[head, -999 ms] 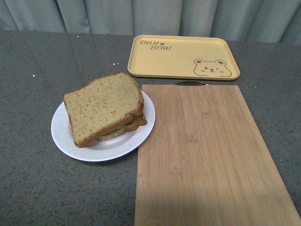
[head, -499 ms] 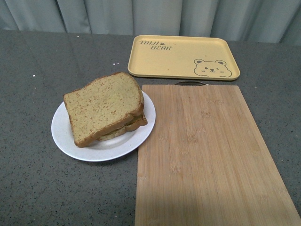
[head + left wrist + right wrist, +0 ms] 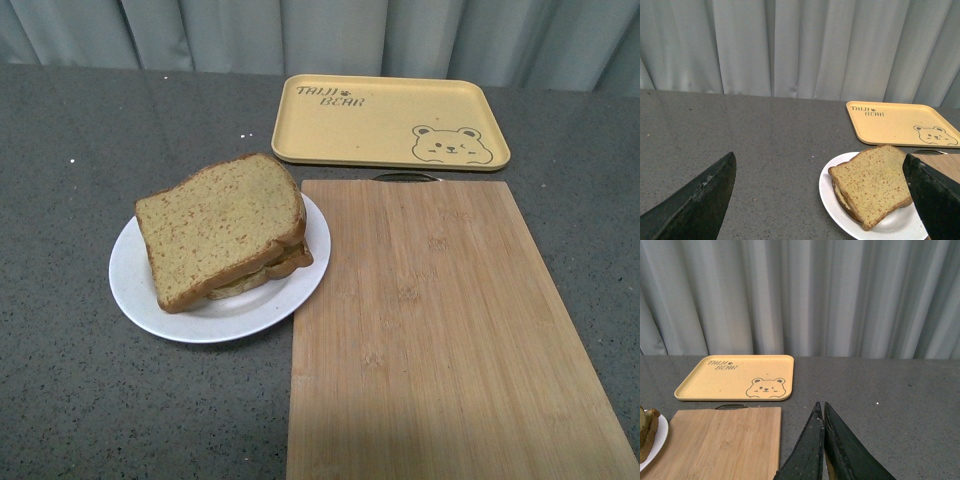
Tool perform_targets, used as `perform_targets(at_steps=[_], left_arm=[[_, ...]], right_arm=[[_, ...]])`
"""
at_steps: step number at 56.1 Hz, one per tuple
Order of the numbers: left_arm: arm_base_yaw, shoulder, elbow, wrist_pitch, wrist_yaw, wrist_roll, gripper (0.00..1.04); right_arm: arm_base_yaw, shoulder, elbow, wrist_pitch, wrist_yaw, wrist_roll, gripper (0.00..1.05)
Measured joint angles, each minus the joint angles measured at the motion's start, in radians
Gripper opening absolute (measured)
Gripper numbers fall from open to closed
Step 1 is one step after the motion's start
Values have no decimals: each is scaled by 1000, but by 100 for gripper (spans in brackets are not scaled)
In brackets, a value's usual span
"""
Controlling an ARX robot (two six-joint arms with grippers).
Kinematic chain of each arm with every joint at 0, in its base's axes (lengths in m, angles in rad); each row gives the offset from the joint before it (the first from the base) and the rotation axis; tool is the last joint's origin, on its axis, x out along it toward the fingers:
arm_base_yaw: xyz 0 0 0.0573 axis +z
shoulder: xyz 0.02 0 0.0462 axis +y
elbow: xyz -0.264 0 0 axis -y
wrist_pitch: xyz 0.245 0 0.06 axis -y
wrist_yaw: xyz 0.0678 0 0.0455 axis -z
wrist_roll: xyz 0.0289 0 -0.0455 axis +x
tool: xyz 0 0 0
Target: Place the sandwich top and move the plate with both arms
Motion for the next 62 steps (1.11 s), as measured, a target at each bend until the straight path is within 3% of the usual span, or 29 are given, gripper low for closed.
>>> perform_targets(at_steps=[9, 15, 27, 34, 36, 39, 42, 62], left_arm=[[0, 0, 0, 0, 0, 0, 98], [0, 0, 0, 0, 0, 0, 98], [0, 0, 0, 0, 0, 0, 98], [0, 0, 0, 0, 0, 0, 98], [18, 21, 13, -42, 45, -16, 98], [61, 109, 60, -154, 204, -63, 98], [82, 233, 77, -150, 275, -107, 98], [76, 1067, 226, 386, 230, -260, 98]], right_arm=[[0, -46, 0, -47, 0, 0, 1], [0, -183, 1, -206, -3, -2, 2], [0, -206, 1, -212, -3, -2, 43], [0, -206, 1, -212, -3, -2, 74], [0, -206, 1, -212, -3, -2, 81], [0, -206, 1, -212, -3, -2, 90], [-1, -206, 1, -212, -6, -1, 97], [-1, -206, 1, -212, -3, -1, 95]])
